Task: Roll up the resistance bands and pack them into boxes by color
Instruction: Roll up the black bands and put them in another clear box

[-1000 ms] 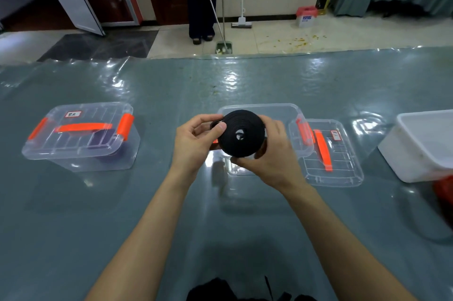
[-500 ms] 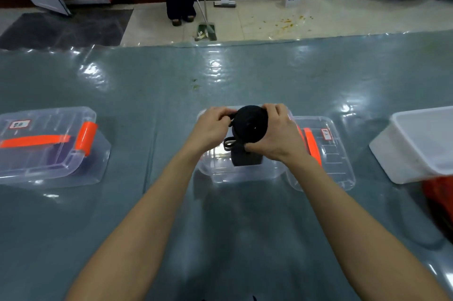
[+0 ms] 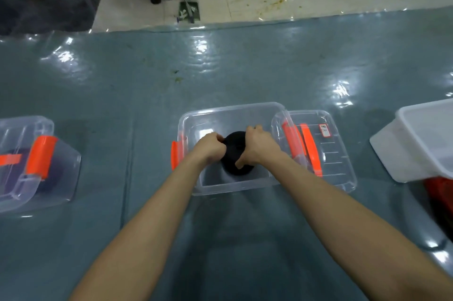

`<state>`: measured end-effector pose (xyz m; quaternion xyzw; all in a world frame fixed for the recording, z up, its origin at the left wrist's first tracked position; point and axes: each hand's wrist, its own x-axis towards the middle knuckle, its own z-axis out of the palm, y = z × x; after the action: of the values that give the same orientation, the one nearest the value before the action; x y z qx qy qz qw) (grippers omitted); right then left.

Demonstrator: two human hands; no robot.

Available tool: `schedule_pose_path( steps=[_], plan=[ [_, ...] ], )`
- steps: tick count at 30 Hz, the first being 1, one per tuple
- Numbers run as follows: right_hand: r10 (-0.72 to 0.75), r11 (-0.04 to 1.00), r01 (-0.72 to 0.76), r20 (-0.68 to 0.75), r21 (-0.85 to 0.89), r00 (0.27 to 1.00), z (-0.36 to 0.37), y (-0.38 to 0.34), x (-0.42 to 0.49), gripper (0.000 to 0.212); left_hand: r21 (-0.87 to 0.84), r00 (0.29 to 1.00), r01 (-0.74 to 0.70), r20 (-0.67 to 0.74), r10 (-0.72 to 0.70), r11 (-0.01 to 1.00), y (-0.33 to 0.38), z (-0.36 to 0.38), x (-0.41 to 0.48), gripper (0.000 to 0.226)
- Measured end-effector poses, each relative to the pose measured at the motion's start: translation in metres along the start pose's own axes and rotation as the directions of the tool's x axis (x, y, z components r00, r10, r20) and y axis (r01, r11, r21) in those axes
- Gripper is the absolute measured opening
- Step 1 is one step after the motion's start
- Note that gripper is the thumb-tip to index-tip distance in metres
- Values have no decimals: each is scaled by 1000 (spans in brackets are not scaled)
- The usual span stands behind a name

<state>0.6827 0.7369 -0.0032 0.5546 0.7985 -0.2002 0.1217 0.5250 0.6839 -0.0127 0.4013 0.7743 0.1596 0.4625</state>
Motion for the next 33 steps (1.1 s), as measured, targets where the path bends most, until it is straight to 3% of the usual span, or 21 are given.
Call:
schedule_pose_path(
  steps=[7,13,18,20,23,25,27,28,30,31,33],
  plan=[
    [86,996,-86,87,0,993,11,-8,12,116,-59,1000,11,-26,-12,998,-4,7,11,36],
    [70,997,-65,123,-45,990,8,-9,11,123,-64,999,29,-24,-31,998,-5,6,13,40],
    [109,994,-106,174,-26,979,-1,-11,7,111,-190,995,68,-60,-81,979,-7,2,-2,65],
    [104,995,-101,219,-23,970,-11,-12,1,99,-176,995,57,-76,-71,983,-8,3,-16,62],
    [126,978,-162,241,134,962,-33,-9,-18,83,-69,987,-50,-153,39,996,-7,8,-47,49],
    [125,966,-150,129,209,984,-48,-4,-38,53,98,943,-192,-256,211,976,-5,20,-74,42],
    [126,938,-84,-105,338,986,-52,9,-67,30,325,841,-310,-344,417,894,-2,40,-99,28],
    [157,887,-15,-271,461,950,-49,17,-86,31,433,794,-319,-364,488,843,-1,51,-110,33],
    [313,769,139,-556,624,770,-34,42,-121,31,638,741,-260,-350,574,725,1,69,-124,50],
    [387,740,153,-601,655,699,-22,58,-134,27,698,714,-226,-355,603,679,2,75,-128,54],
    [465,740,44,-558,671,687,2,94,-142,20,734,653,-176,-412,636,656,-1,81,-126,57]
  ],
)
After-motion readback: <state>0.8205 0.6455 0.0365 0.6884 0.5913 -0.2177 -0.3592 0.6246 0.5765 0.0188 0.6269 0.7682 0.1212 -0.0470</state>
